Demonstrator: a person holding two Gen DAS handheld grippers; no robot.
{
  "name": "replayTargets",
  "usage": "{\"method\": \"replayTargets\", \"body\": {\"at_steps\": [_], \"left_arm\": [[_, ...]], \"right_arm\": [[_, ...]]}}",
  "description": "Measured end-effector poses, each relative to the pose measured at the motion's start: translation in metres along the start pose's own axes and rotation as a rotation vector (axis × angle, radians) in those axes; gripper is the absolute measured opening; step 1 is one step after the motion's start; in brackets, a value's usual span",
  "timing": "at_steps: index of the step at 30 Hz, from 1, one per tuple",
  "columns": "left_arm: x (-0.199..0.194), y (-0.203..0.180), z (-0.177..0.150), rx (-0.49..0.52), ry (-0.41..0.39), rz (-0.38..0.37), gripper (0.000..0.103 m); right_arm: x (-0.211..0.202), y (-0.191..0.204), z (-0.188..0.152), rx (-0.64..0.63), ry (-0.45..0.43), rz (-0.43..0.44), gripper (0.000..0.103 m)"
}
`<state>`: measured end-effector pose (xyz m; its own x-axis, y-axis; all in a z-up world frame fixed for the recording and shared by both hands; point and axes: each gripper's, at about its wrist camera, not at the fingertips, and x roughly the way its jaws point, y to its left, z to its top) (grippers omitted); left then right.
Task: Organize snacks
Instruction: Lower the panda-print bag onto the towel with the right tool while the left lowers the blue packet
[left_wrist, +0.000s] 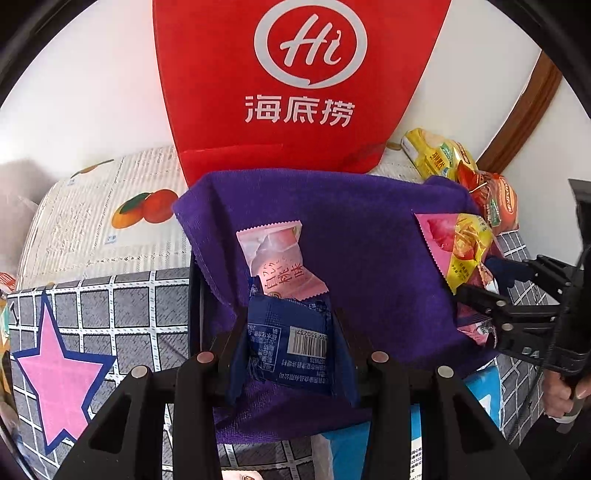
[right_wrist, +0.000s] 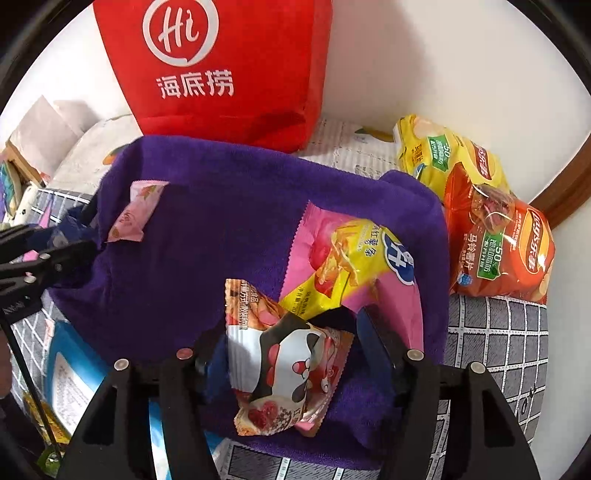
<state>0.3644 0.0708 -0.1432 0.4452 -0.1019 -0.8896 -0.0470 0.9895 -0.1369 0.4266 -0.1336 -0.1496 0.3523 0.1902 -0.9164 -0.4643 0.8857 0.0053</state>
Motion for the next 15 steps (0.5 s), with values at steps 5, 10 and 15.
{"method": "replayTargets", "body": {"at_steps": [5, 10, 15], "left_arm": [[0.004, 0.002, 0.001, -0.012, 0.016, -0.012, 0.04], [0.008, 0.002, 0.0, -0.02, 0.035, -0.031, 0.042], [0.01, 0.004, 0.002, -0.037, 0.055, -0.076, 0.051]], "right_arm": [[-0.023, -0.004, 0.0, 0.02, -0.053, 0.03, 0.064], [-0.045, -0.004, -0.002, 0.015, -0.114, 0.033, 0.065], [-0.065, -0.009, -0.003, 0.063, -0.195, 0.003, 0.065]]}}
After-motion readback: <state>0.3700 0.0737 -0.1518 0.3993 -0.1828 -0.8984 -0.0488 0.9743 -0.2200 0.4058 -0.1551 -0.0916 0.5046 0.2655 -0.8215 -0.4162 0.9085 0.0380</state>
